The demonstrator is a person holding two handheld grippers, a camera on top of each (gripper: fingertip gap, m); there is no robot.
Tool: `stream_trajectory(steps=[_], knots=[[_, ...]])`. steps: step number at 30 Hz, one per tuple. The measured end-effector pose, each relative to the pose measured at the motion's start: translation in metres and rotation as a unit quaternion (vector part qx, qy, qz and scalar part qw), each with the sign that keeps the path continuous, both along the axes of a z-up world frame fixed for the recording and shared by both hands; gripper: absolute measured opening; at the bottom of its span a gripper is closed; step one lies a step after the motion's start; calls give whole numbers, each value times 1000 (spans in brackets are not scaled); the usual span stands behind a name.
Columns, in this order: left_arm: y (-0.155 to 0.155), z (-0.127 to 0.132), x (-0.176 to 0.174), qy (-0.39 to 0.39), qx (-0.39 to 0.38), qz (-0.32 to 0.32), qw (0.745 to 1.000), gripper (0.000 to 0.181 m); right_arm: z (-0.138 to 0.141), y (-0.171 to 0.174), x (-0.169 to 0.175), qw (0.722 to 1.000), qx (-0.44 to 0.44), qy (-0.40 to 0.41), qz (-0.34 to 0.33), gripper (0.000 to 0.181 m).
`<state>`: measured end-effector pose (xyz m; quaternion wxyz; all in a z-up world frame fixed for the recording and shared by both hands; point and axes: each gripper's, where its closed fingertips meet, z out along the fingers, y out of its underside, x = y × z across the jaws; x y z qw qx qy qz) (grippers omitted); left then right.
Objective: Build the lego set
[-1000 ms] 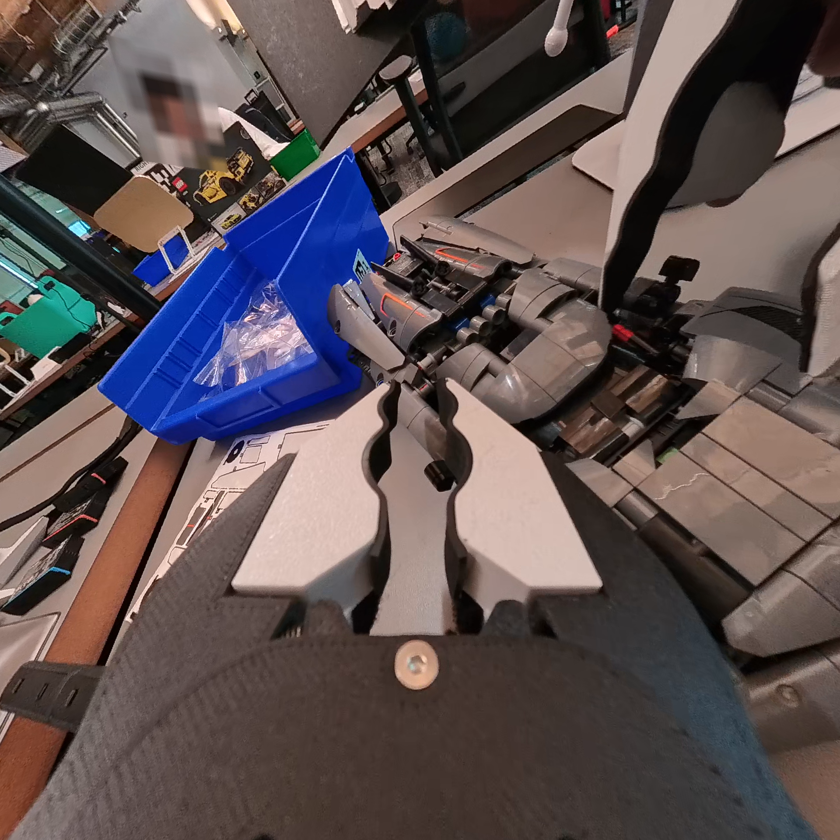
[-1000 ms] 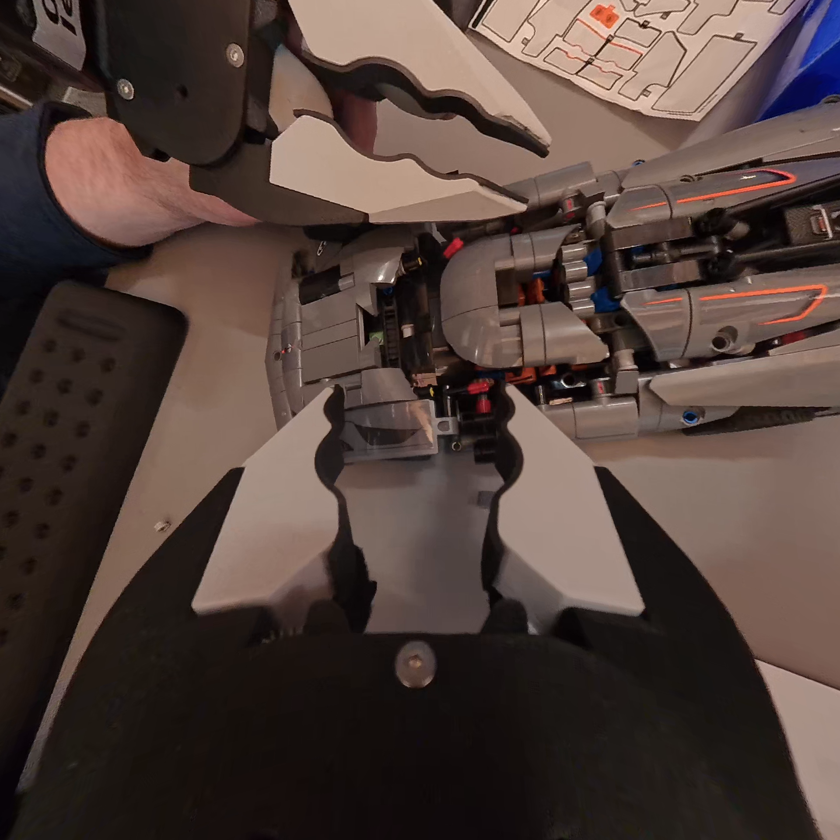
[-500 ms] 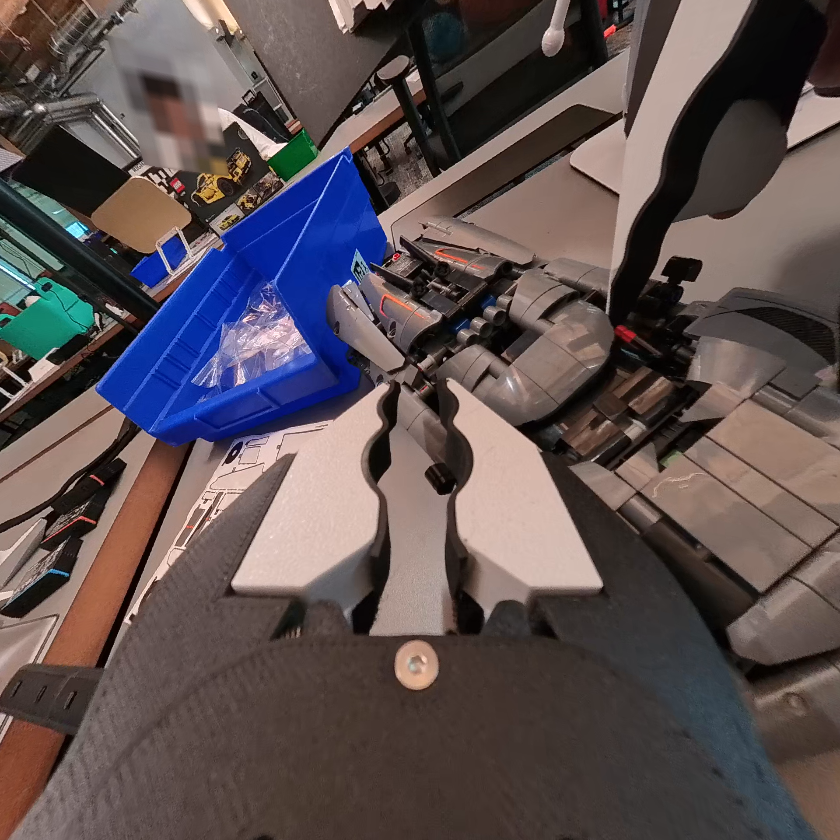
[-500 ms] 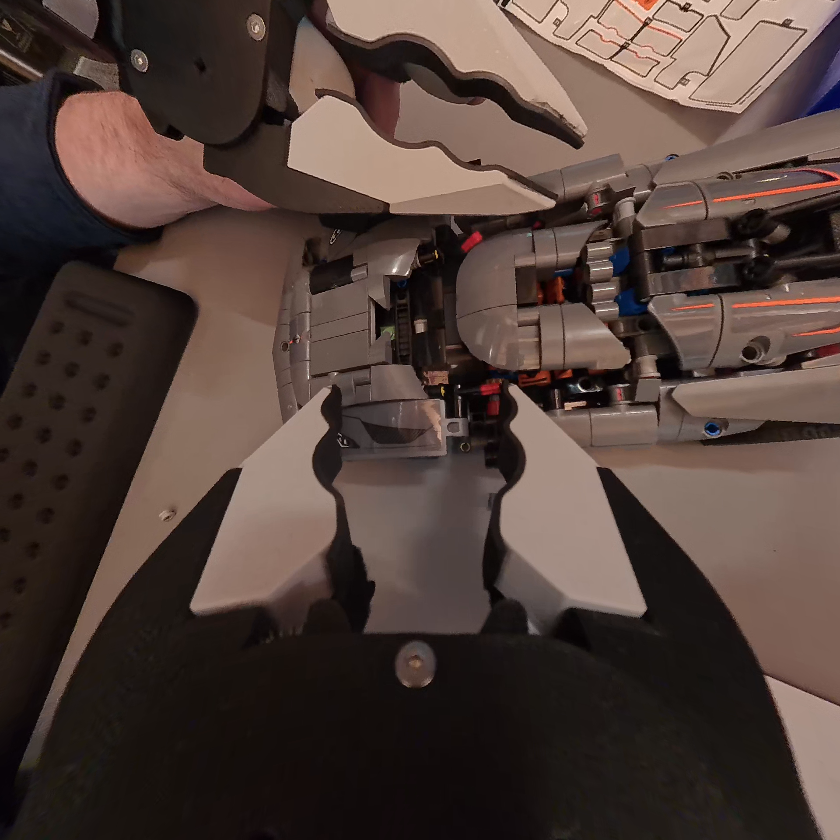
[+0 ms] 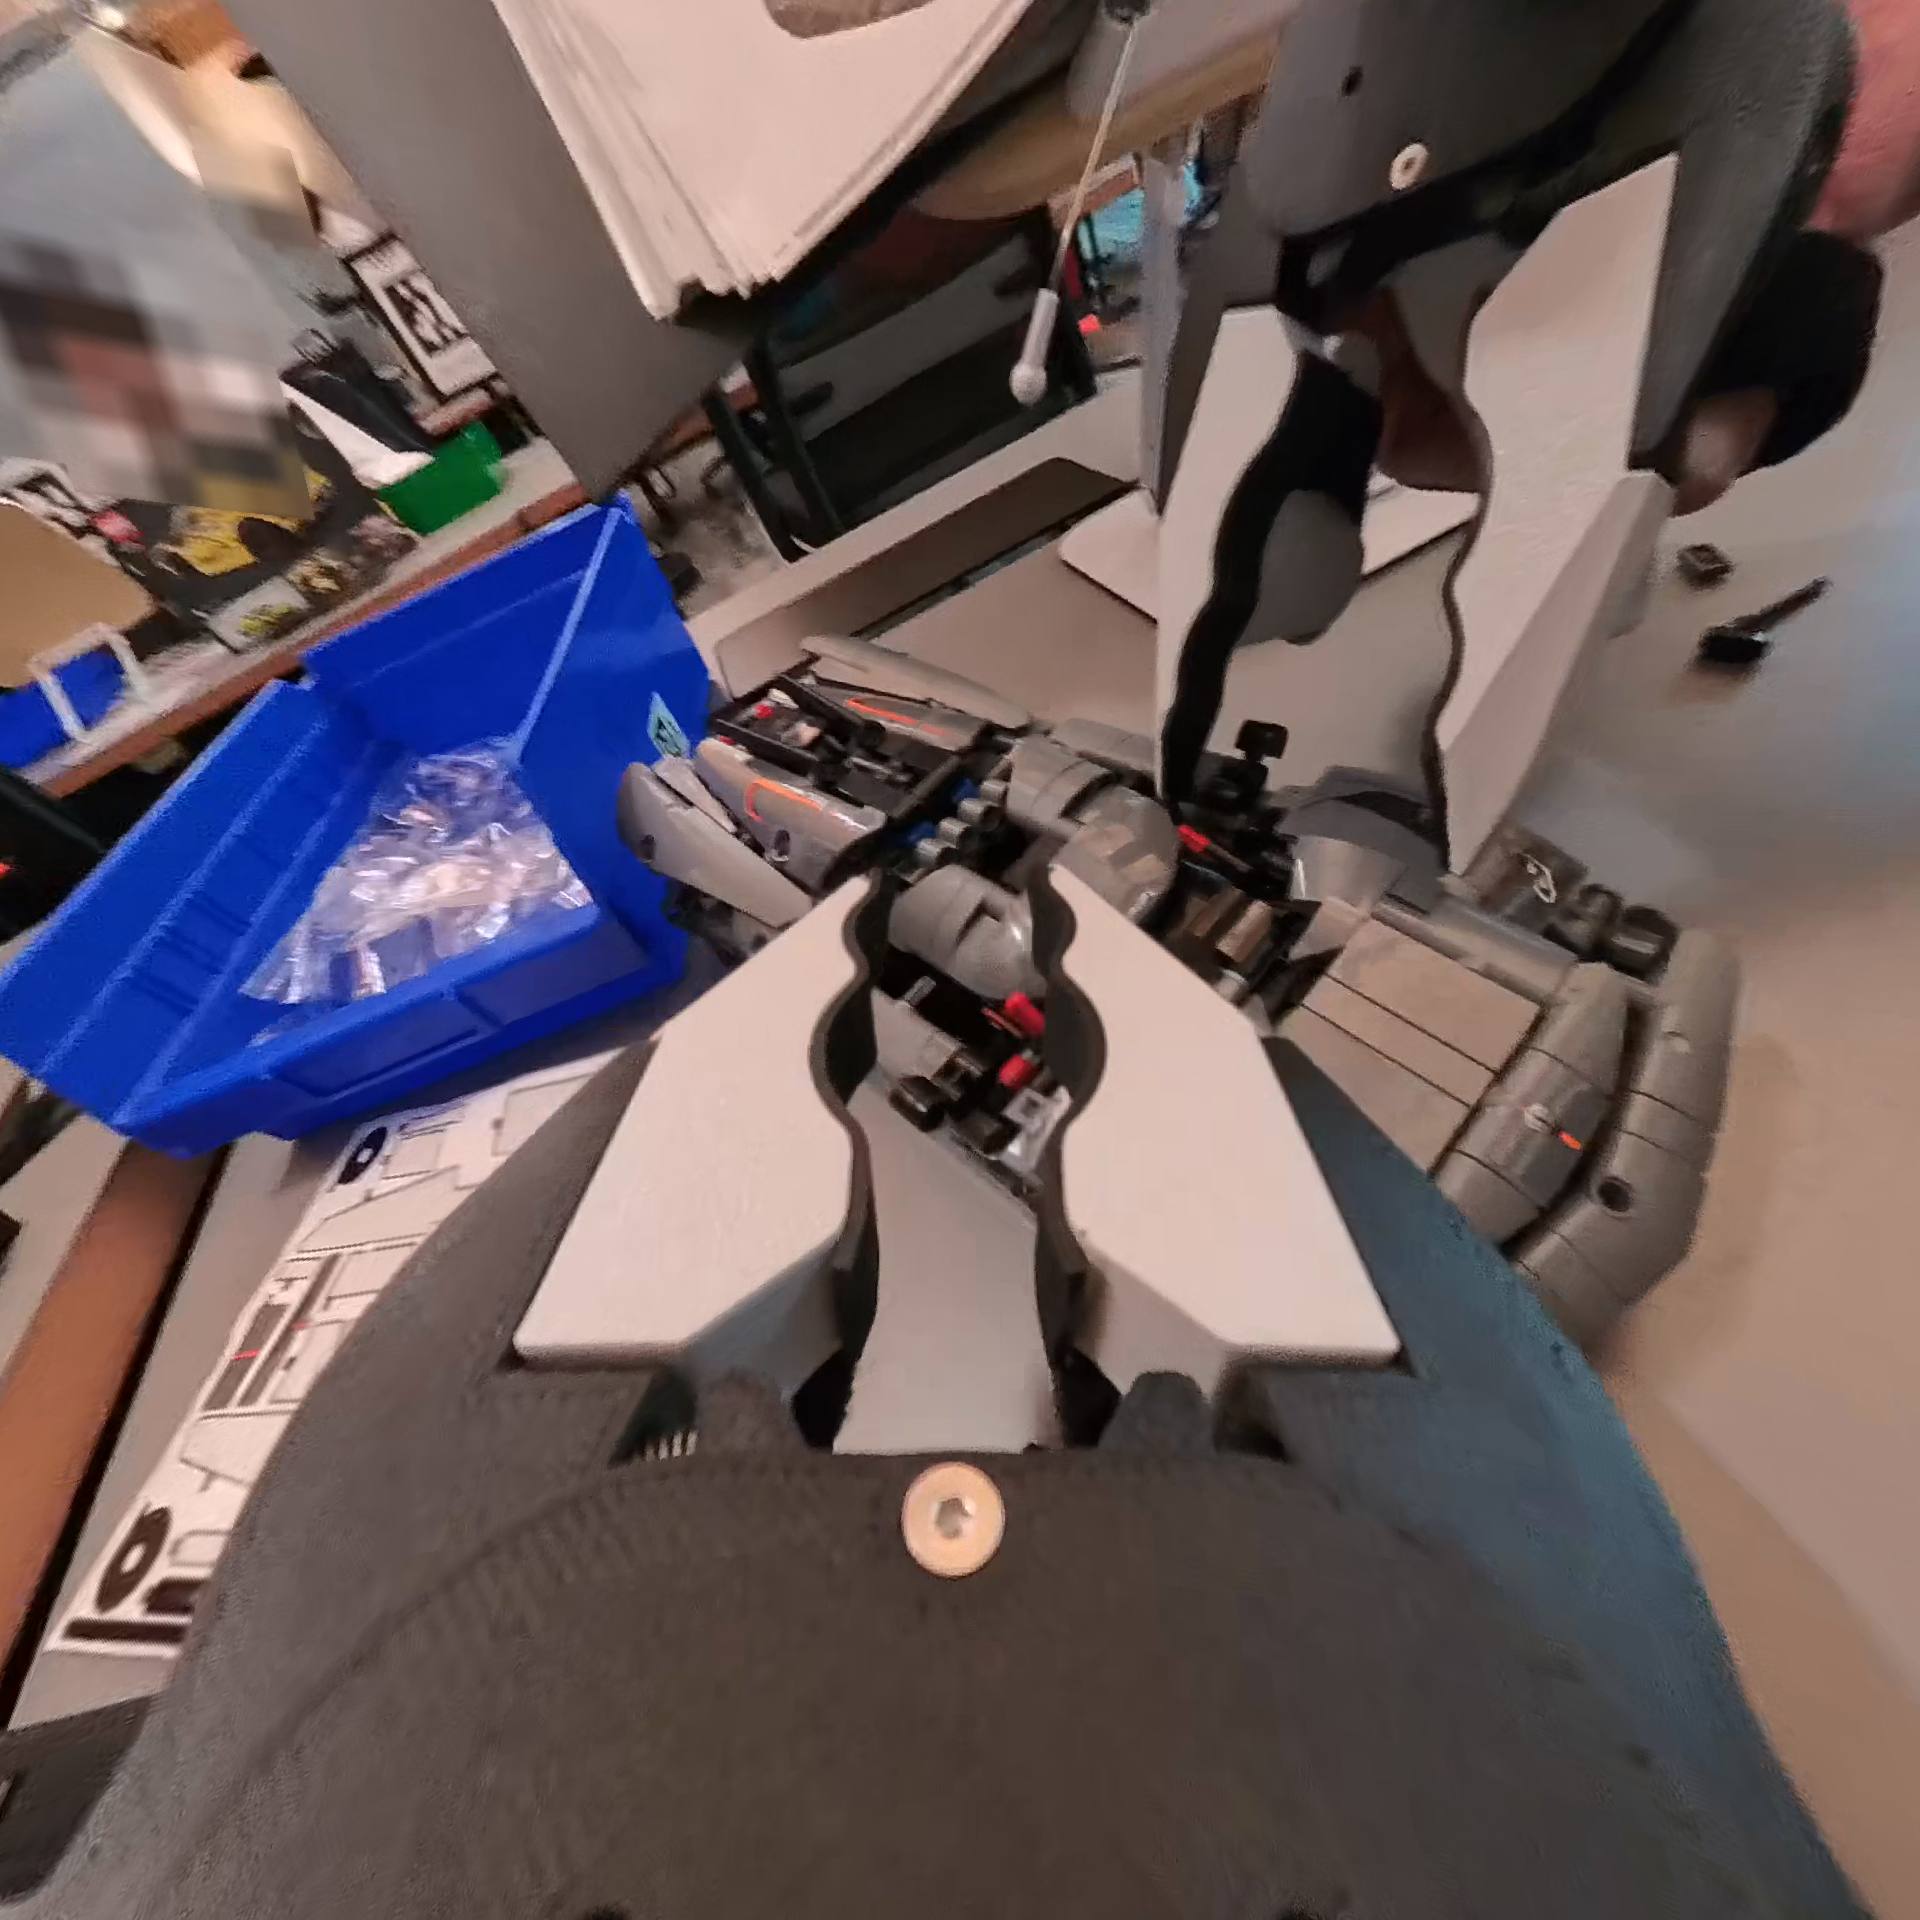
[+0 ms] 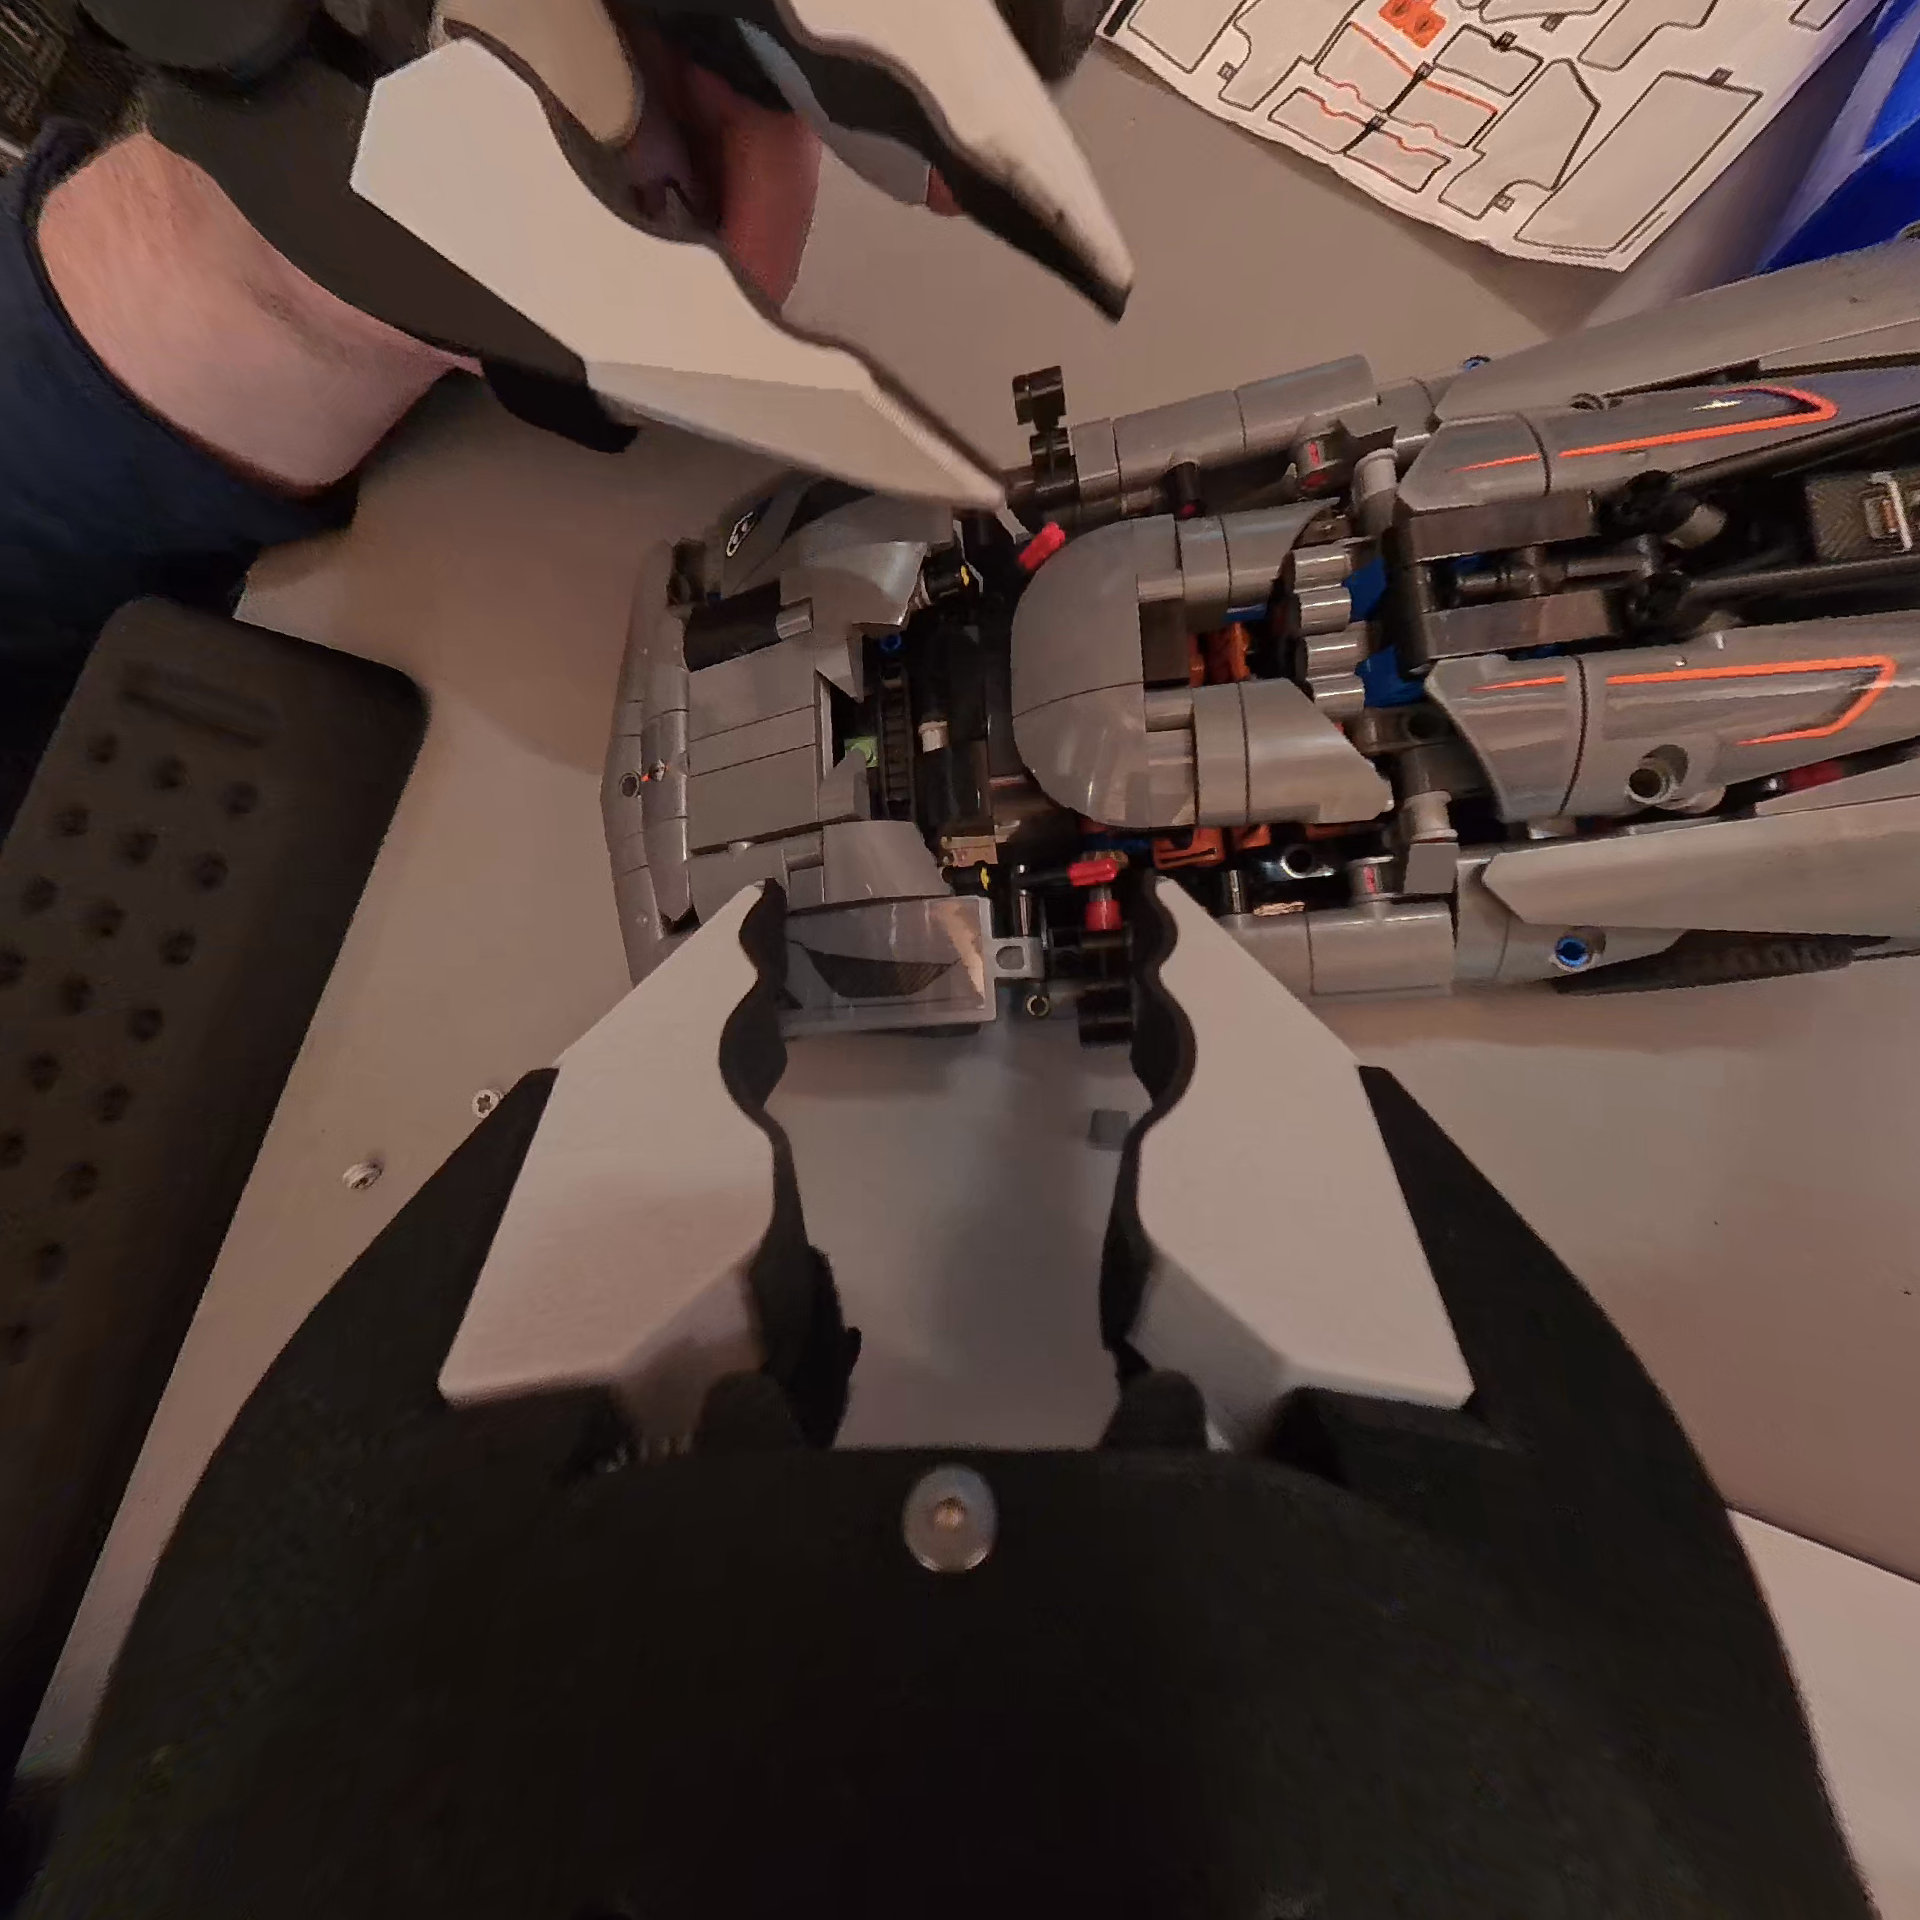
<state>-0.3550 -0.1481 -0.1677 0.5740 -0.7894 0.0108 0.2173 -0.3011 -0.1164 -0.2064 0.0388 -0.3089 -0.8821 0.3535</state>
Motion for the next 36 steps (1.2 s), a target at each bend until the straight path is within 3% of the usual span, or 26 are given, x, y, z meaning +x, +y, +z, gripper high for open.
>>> stream_trajectory(steps=[9,20,28,36], knots=[[-3,-26,17,-51,-97,-65,992,36,-4,-4,3,1000,7,0,16,65],[-1,-34,27,-116,-136,-120,977,36,-6,-7,3,1000,5,-1,20,64],[-7,-34,23,-116,-161,-95,975,43,-6,-9,6,1000,5,-4,30,62],[-11,-41,27,-154,-179,-96,967,35,-6,-13,12,999,6,-8,45,62]])
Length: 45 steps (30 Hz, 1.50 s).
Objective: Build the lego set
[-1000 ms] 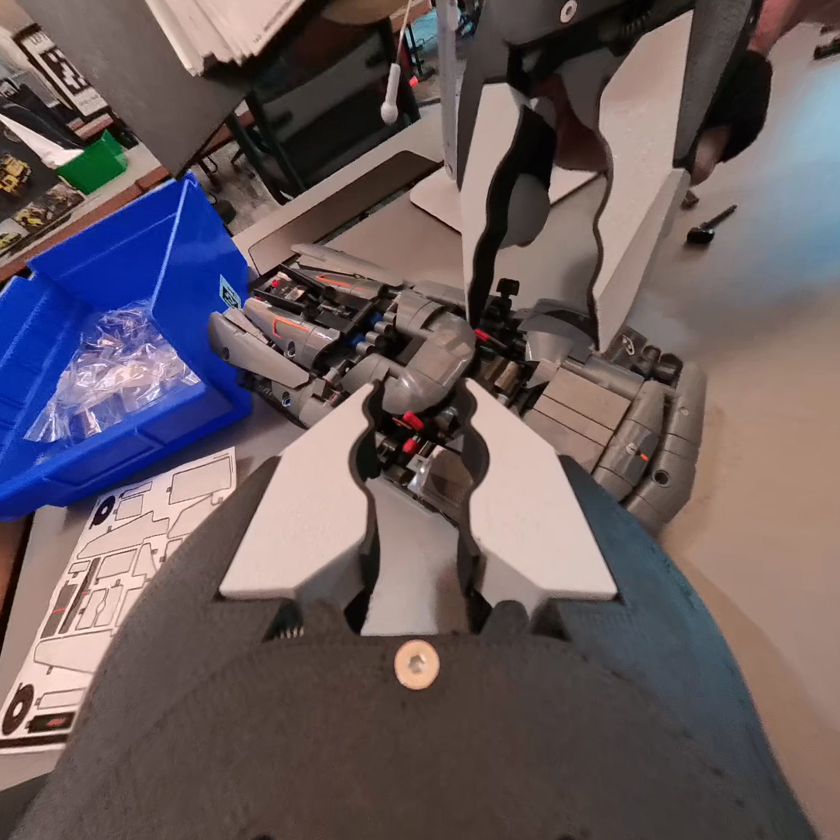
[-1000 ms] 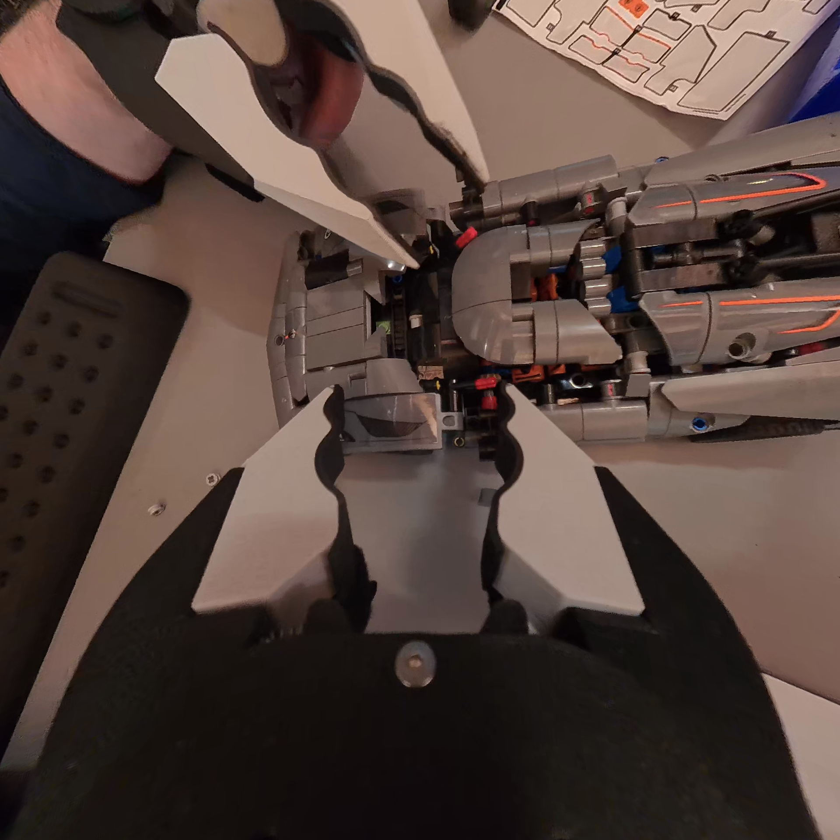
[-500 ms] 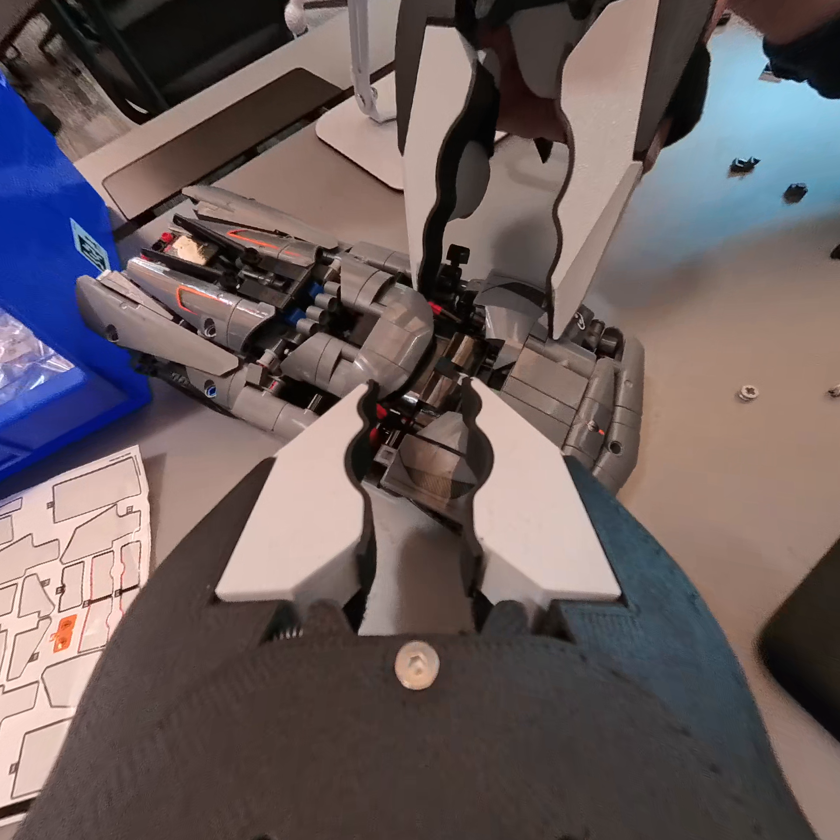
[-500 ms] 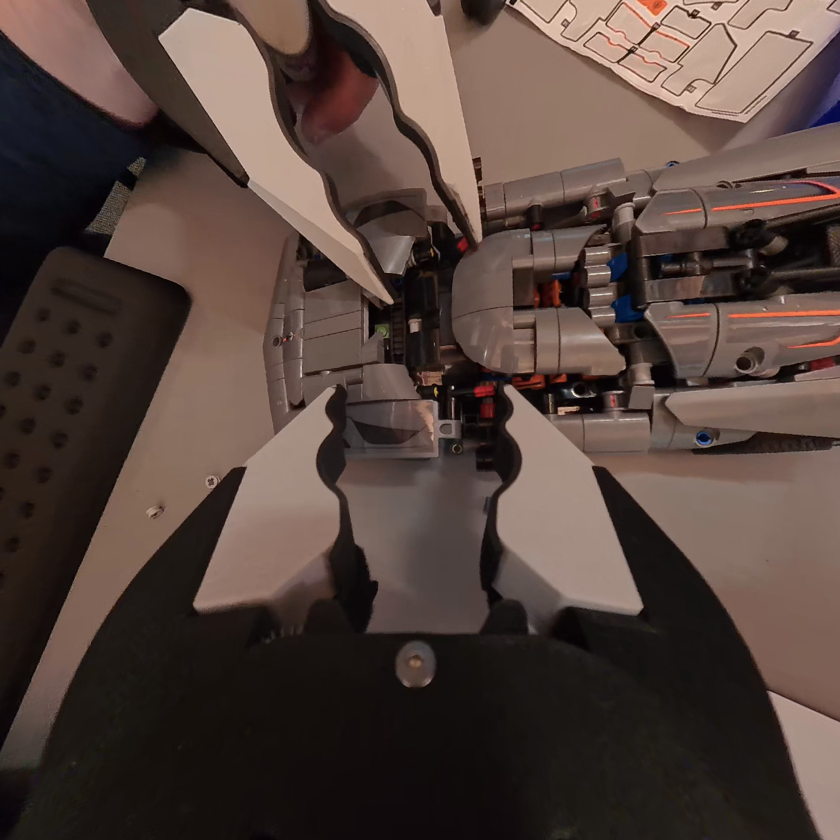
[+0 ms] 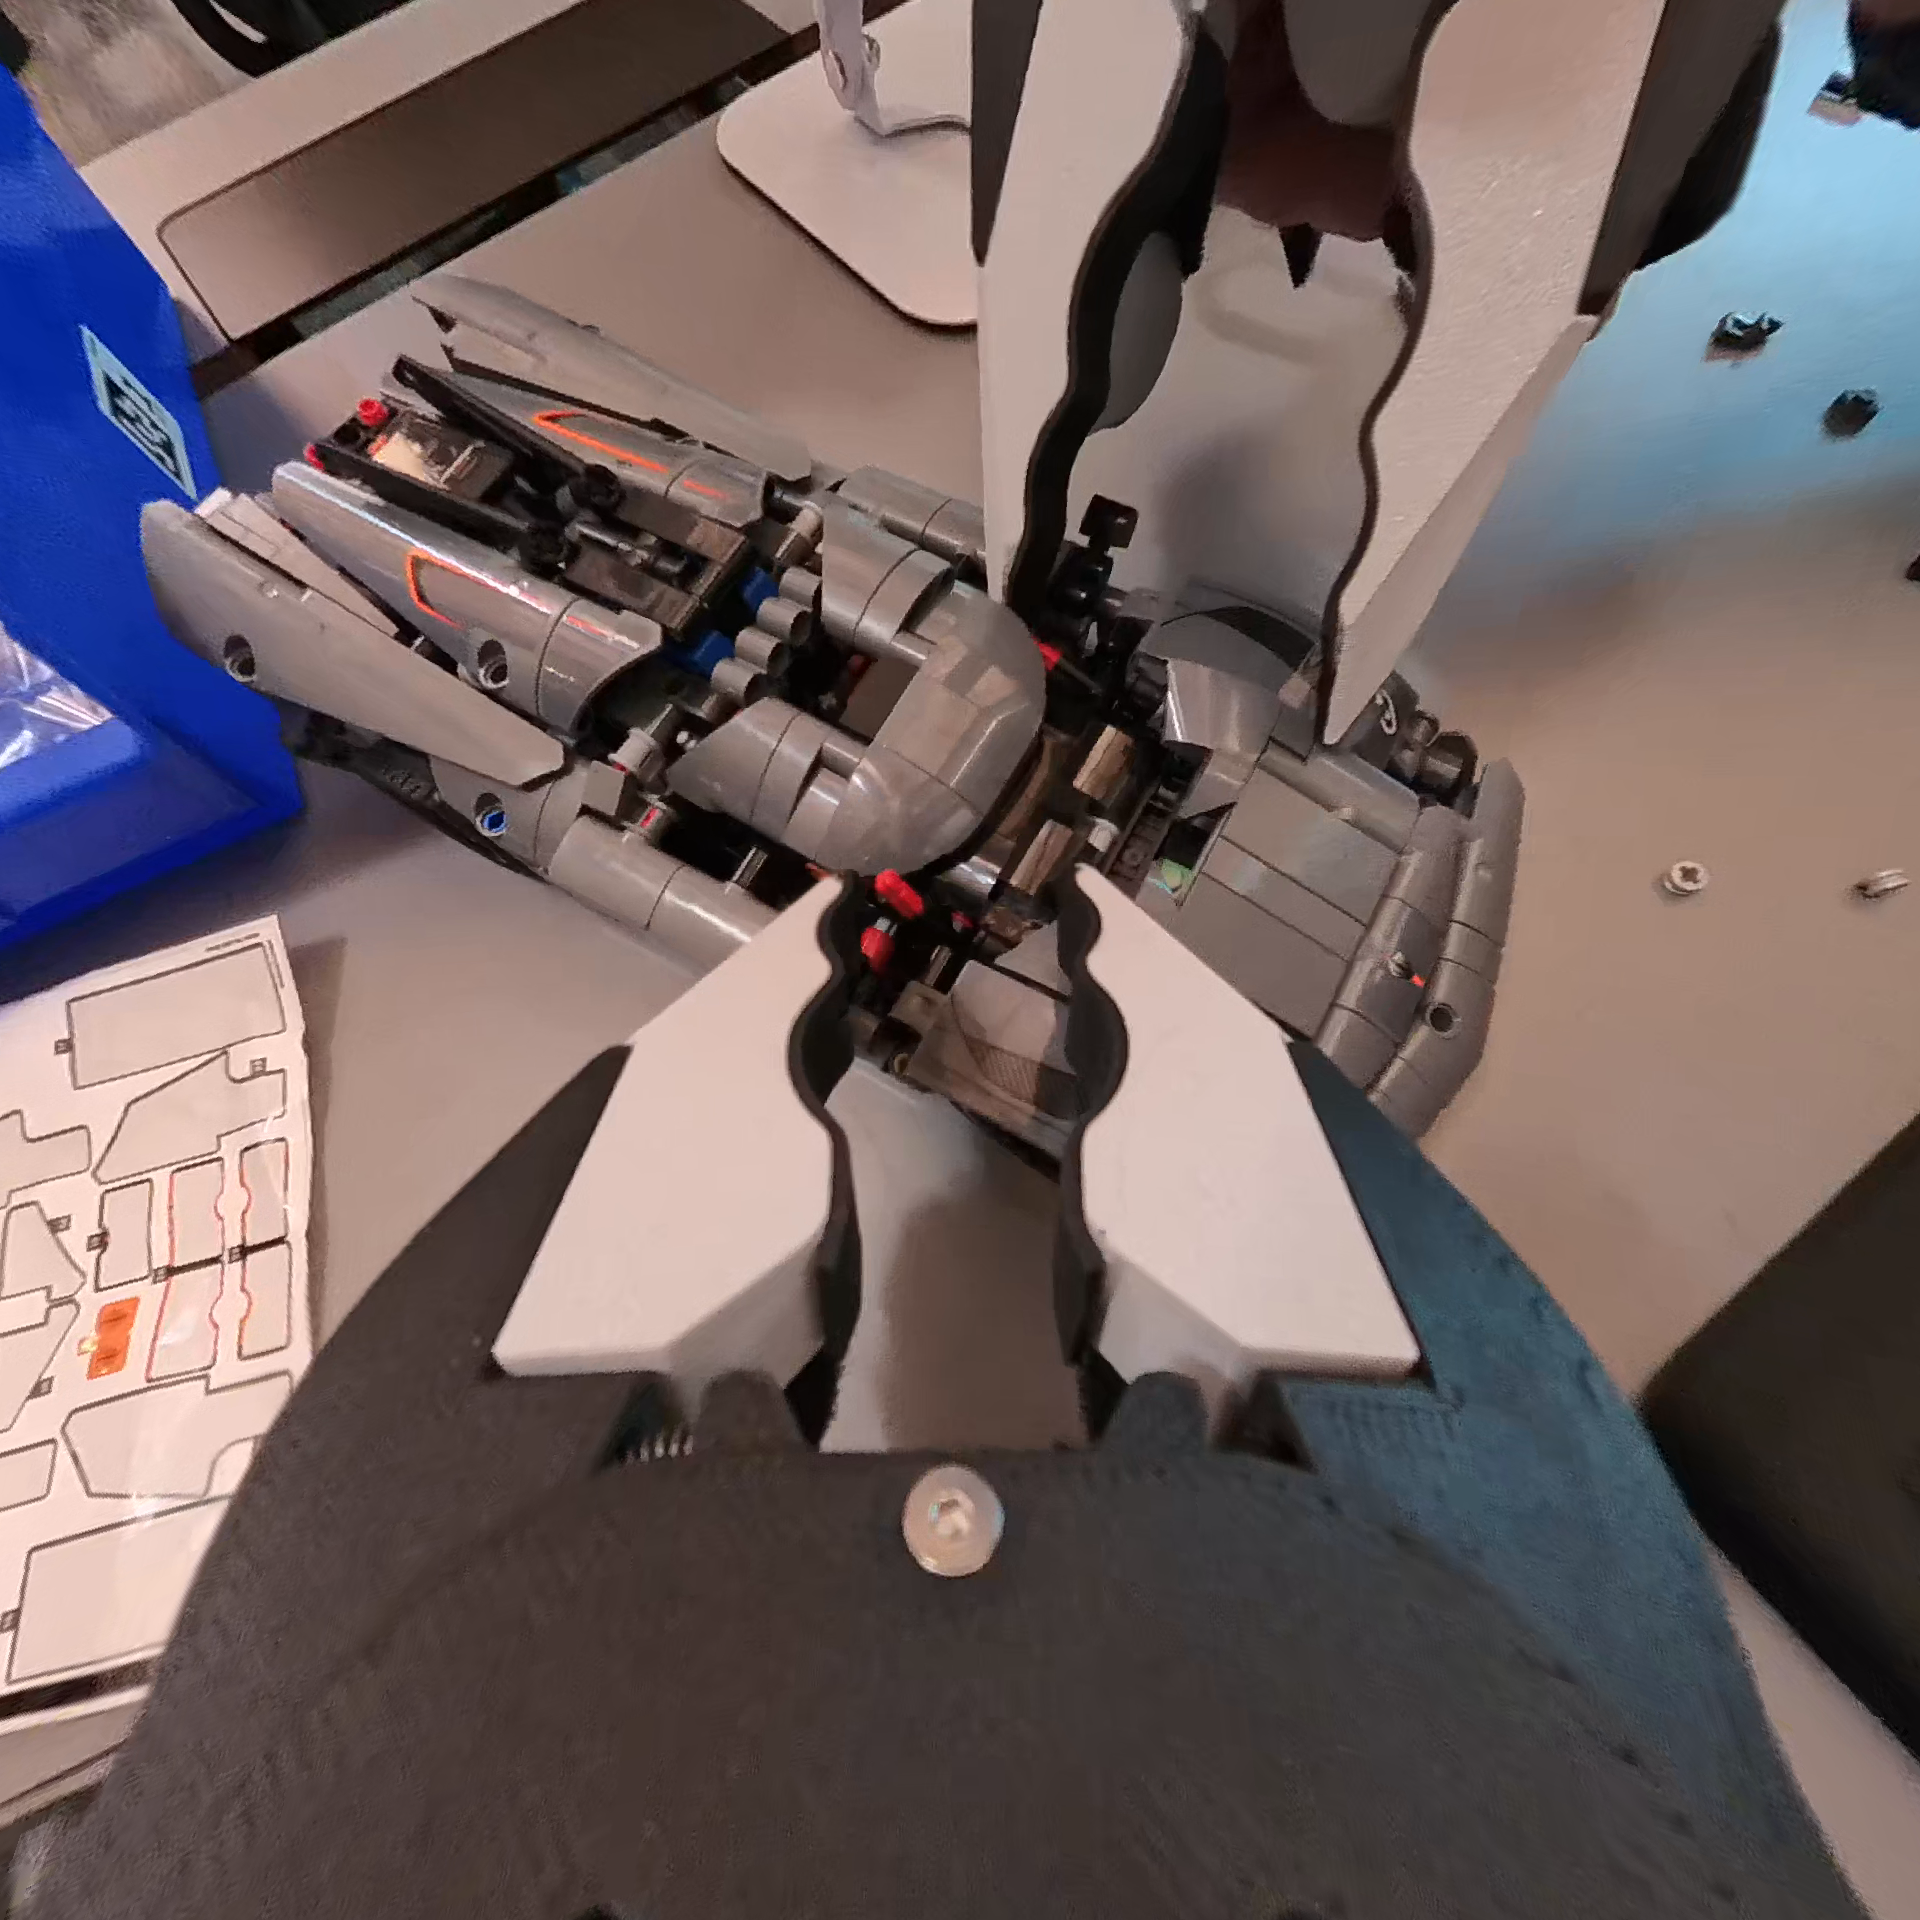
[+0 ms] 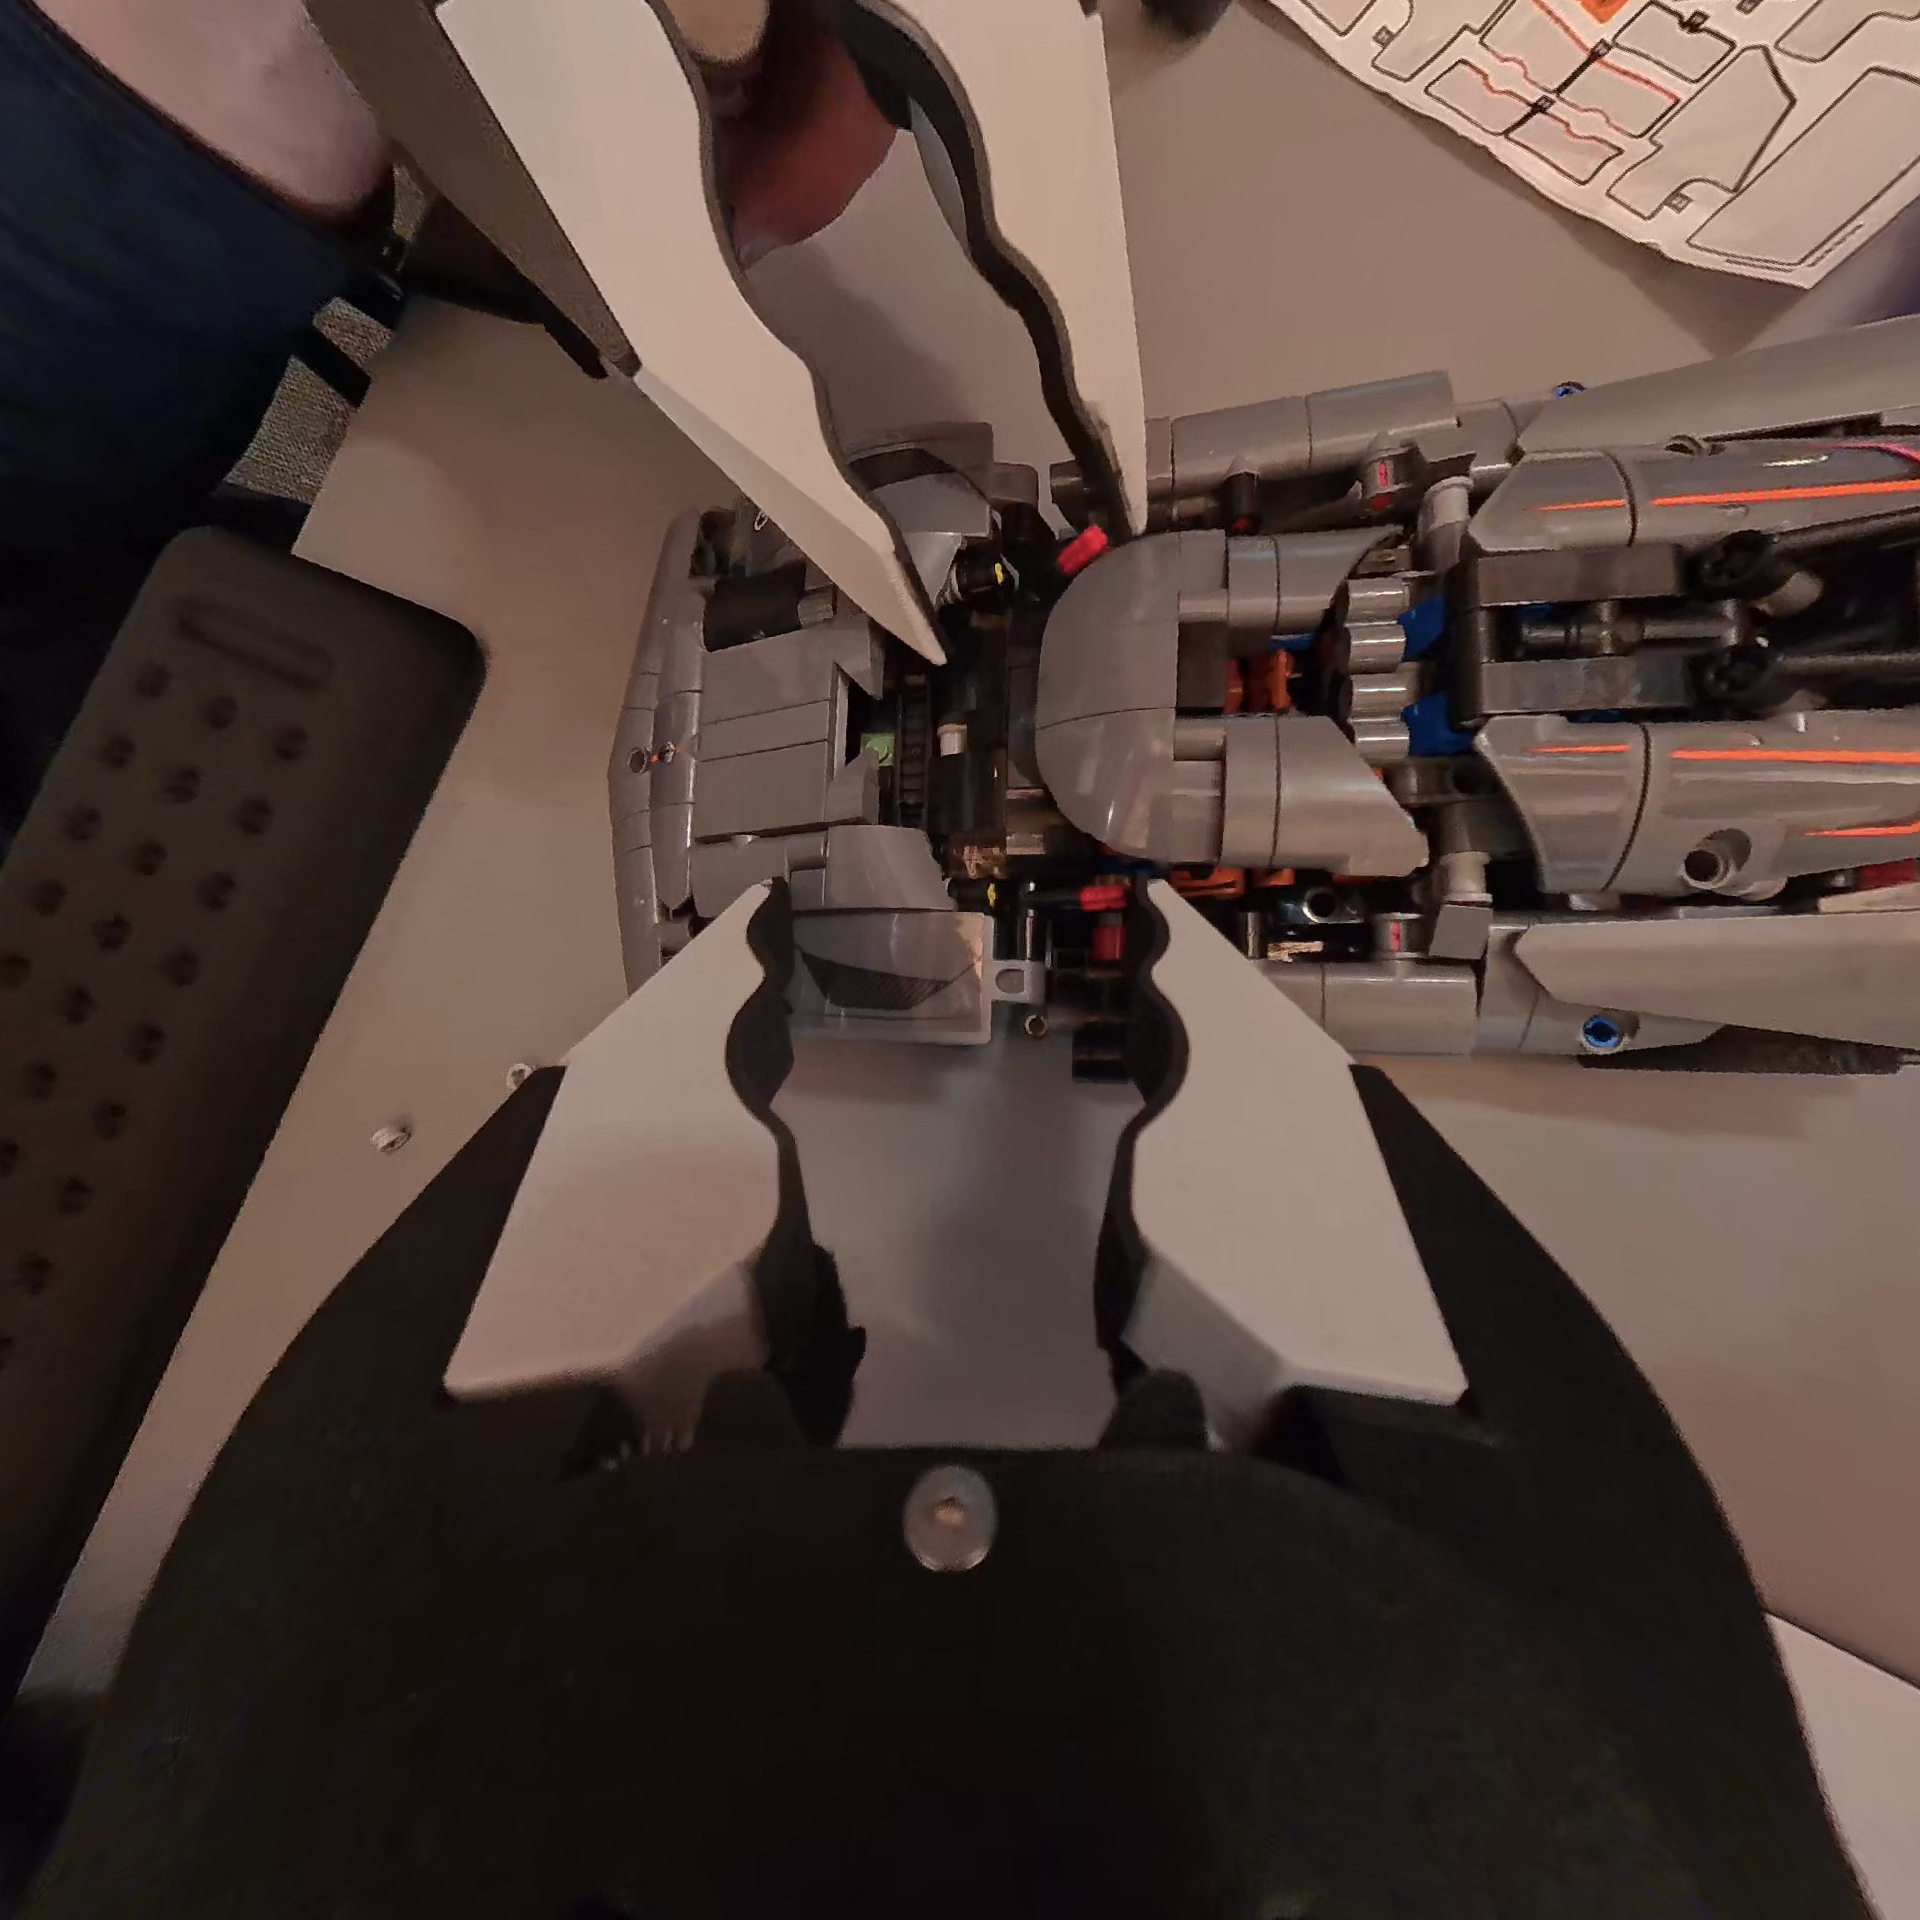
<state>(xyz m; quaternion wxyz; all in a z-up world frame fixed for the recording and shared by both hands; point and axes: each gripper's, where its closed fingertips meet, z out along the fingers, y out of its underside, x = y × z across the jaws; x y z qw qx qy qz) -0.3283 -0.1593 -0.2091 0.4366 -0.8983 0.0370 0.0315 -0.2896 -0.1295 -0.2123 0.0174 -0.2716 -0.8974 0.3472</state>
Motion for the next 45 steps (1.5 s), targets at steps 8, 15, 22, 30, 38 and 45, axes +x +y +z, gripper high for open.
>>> stream_trajectory(steps=[8,15,22,30,38,45], knots=[[-4,-1,6,21,-3,0,1000,31,1,-2,6,1000,-3,-6,14,56],[-10,1,14,45,0,5,999,31,1,-7,14,999,2,-13,33,52],[-15,1,20,54,-3,2,999,31,1,-10,20,999,1,-21,47,50],[-22,1,26,32,-5,-5,999,44,3,-17,30,997,-5,-33,71,46],[-24,0,28,32,-3,-2,999,45,6,-23,41,995,2,-36,95,41],[-26,1,30,24,-7,-7,1000,45,1,-16,31,997,17,-33,65,55]])
